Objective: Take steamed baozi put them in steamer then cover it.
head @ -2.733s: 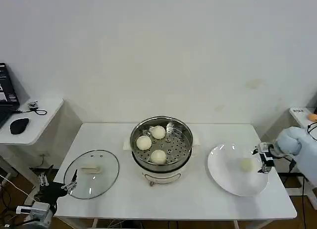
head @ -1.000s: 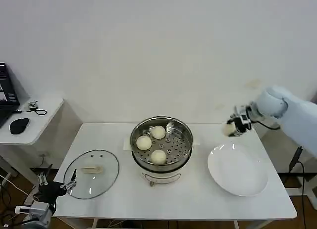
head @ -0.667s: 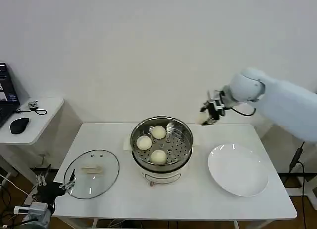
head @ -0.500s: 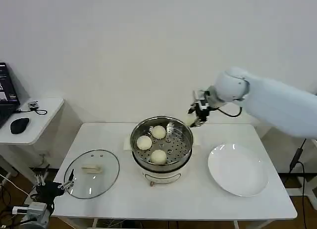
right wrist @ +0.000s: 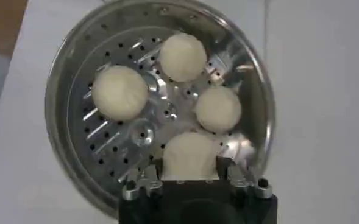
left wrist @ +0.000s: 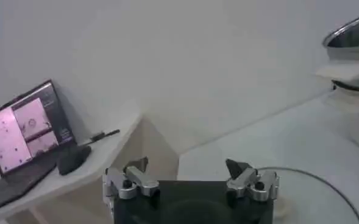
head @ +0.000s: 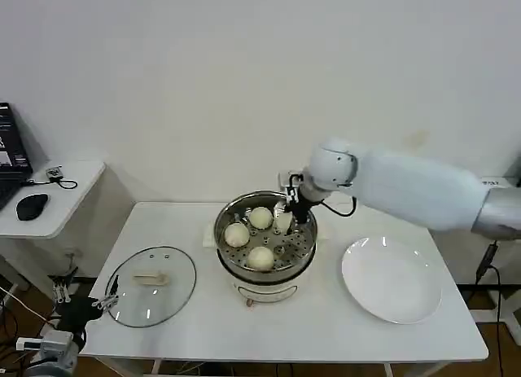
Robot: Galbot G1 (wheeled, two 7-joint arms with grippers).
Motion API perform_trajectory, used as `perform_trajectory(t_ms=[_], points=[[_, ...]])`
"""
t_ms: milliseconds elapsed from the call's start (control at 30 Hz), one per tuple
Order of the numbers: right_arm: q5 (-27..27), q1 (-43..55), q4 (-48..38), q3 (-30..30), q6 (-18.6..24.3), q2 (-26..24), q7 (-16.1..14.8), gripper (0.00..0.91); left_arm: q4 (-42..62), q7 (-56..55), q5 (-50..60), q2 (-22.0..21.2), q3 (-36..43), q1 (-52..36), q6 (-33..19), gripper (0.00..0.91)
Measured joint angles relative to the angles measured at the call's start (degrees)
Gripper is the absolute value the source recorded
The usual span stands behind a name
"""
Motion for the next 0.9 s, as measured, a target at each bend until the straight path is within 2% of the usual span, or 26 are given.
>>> perform_trajectory(t_ms=[400,467,533,567,900], points=[[-0.5,-3.2,-3.1,0.0,-1.2,1.8,1.1,0.595,0.1,0.0,-0.1,-0.1,-0.1,0.0,0.0,0.907],[-0.7,-3.5,-3.4,0.1,-1.2,1.9,1.2,0.645,0.1,0.0,-0.1,-0.1,-0.2,0.0,0.0,0.907],[-0.9,-3.9,-3.6,0.2,-1.2,2.1,1.3,0.846,0.0,0.0,-0.1,-0.1,-0.2,0.1,0.0,0.907],[-1.0,-4.0,-3.7,0.2,-1.2,2.2,1.4,0.907,-0.1,0.0,-0.1,-0.1,-0.2,0.1,0.0,0.907],[-1.2,-3.8,-2.9,1.7,-1.5,1.5,1.8,0.907,-0.4,0.0,-0.1,-0.3,-0.4,0.4,0.0,0.907]])
